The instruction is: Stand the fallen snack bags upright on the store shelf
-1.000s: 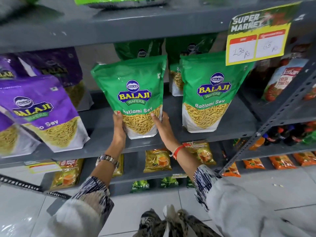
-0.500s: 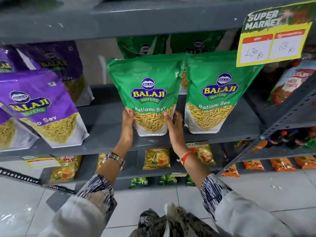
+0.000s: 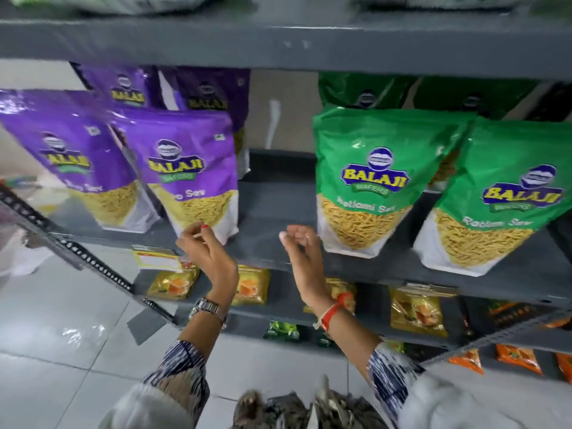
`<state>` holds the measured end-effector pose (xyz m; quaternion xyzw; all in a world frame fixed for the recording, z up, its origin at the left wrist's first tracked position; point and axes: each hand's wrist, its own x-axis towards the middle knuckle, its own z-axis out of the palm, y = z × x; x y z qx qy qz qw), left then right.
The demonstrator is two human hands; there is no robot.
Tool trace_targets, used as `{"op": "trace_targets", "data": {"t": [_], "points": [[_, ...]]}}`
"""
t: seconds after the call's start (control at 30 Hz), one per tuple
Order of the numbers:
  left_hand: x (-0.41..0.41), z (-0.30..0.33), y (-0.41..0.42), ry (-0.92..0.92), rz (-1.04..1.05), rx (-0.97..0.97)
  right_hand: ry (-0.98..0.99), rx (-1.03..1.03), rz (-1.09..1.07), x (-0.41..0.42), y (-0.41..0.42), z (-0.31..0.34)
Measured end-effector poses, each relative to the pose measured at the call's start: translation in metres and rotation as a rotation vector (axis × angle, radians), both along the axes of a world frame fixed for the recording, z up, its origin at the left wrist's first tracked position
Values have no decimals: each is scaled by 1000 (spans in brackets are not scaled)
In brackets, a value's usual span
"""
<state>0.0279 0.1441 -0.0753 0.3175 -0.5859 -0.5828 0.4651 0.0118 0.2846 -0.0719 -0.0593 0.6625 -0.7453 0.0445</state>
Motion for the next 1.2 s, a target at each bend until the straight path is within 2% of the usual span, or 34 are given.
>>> {"op": "trace_targets", "data": {"t": [0.07, 0.1, 0.2, 0.3, 0.4, 0.57, 0.83, 0.93, 1.03, 1.13, 1.2], "points": [[2, 1, -35, -23, 69, -56, -53, -2, 50, -7, -35, 9], [2, 3, -50, -30, 34, -70, -87, 0, 77, -12, -51, 11], [-3, 10, -93, -100, -180, 6, -193, 33, 144, -20, -93, 16], [-11, 12, -128, -97, -418, 116, -245, -18, 131, -24, -120, 12], [-20, 14, -146, -136, -542, 180, -234, -32, 116, -23, -139, 9], [-13, 8, -162, -141, -737, 181, -163, -64, 36, -21, -155, 9], [-2, 7, -173, -152, -806, 227, -162, -40, 8, -19, -160, 7], [18, 5, -174, -159, -690, 211, -180, -55, -178, -2, -160, -1], [41, 2, -188, -66, -358, 112, -82, -46, -335, 29, -168, -6], [49, -4, -223, -30, -94, 68, 48, -21, -242, 48, -193, -7], [51, 0, -244, -33, -58, 65, 90, 36, -84, 52, -214, -3]]}}
